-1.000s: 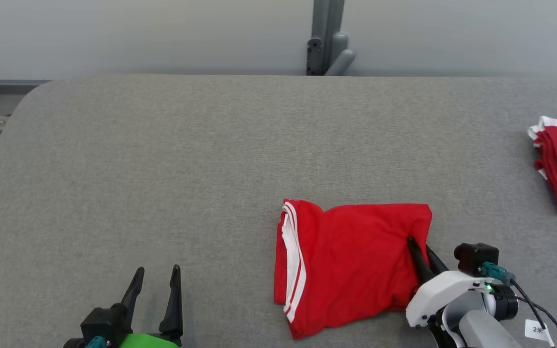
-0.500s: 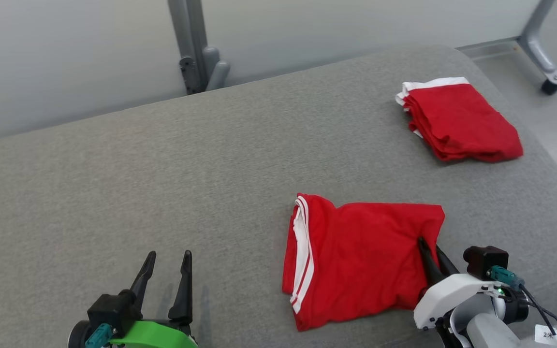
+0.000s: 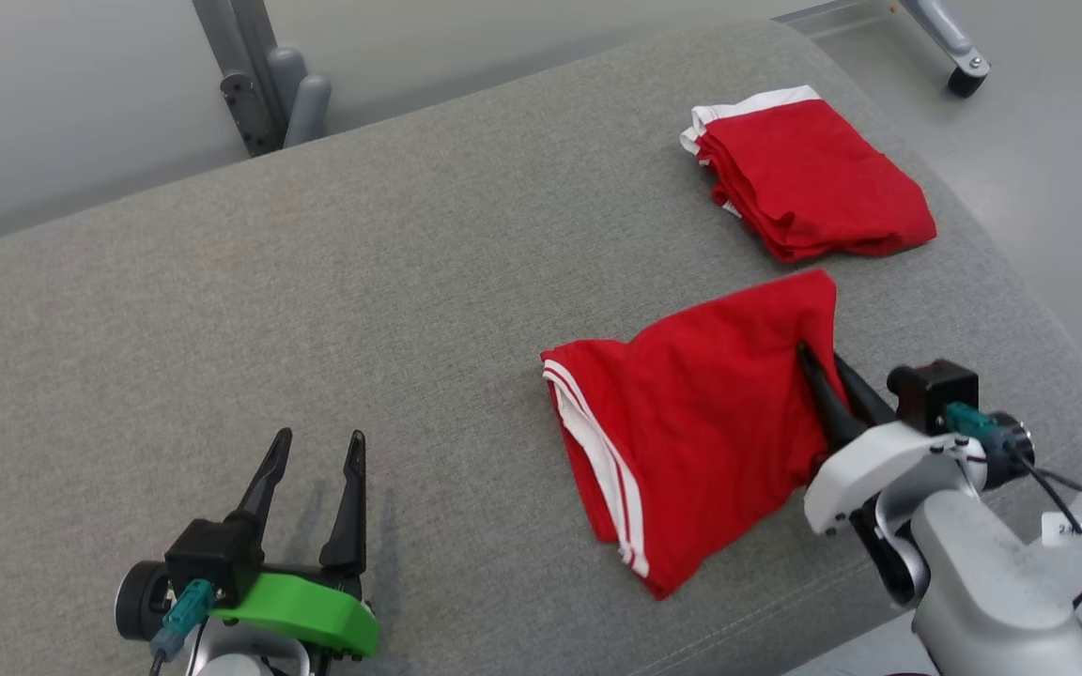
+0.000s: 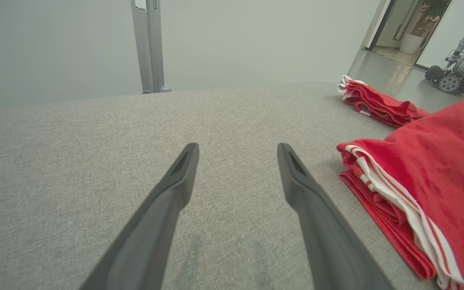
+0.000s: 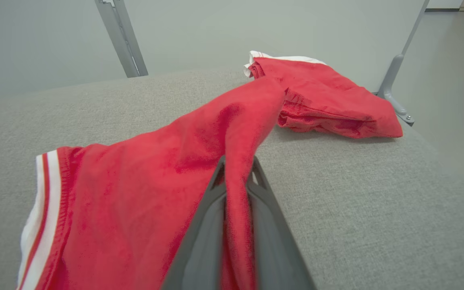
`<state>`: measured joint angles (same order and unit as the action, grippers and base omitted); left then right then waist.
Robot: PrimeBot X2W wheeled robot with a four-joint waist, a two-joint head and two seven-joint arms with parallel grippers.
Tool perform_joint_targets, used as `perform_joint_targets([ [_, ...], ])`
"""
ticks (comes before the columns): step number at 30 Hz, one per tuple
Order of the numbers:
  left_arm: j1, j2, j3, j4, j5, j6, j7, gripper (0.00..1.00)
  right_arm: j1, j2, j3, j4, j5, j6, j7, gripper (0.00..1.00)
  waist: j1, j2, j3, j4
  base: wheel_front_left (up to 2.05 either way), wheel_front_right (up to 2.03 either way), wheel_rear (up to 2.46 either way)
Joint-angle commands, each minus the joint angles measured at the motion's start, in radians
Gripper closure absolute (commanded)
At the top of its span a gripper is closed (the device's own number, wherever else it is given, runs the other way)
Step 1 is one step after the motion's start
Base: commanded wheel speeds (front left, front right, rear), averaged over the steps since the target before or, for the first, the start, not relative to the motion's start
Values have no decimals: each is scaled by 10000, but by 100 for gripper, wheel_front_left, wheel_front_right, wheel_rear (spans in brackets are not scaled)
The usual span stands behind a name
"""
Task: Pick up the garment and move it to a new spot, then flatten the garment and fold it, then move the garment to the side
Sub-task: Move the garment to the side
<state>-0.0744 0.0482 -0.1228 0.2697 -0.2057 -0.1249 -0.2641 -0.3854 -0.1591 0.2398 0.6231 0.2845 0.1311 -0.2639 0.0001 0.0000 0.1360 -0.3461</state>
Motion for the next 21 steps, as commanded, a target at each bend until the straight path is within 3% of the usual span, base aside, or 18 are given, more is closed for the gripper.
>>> perform_joint_targets([
  [1, -188, 50, 68, -30, 92, -54, 8, 0, -414, -133, 116, -69, 7, -10, 0, 100, -1, 0, 746, 655, 0, 0, 0],
  [7, -734, 154, -125, -125, 583, -69, 8, 0, -2487, -934, 384, 315, -47, -12, 0, 100, -1, 0, 1841, 1476, 0, 0, 0],
  [13, -1156, 369, -273, -309, 769, -62, 8, 0, -4266, -1721, -475, 1298, -388, -12, 0, 100, -1, 0, 2558, 2228, 0, 0, 0],
  [18, -1333, 367, -335, -503, 820, -63, 8, 0, -4869, -2460, -1425, 1954, -715, -13, 0, 100, -1, 0, 2775, 2617, 0, 0, 0],
  [19, -1379, 361, -442, -541, 822, -63, 8, 0, -5043, -2892, -1960, 2300, -968, -13, 0, 100, -1, 0, 2852, 2782, 0, 0, 0],
  [21, -1387, 350, -478, -559, 836, -64, 8, 0, -5210, -3164, -2537, 2649, -1277, -12, 0, 100, -1, 0, 2915, 2921, 0, 0, 0],
])
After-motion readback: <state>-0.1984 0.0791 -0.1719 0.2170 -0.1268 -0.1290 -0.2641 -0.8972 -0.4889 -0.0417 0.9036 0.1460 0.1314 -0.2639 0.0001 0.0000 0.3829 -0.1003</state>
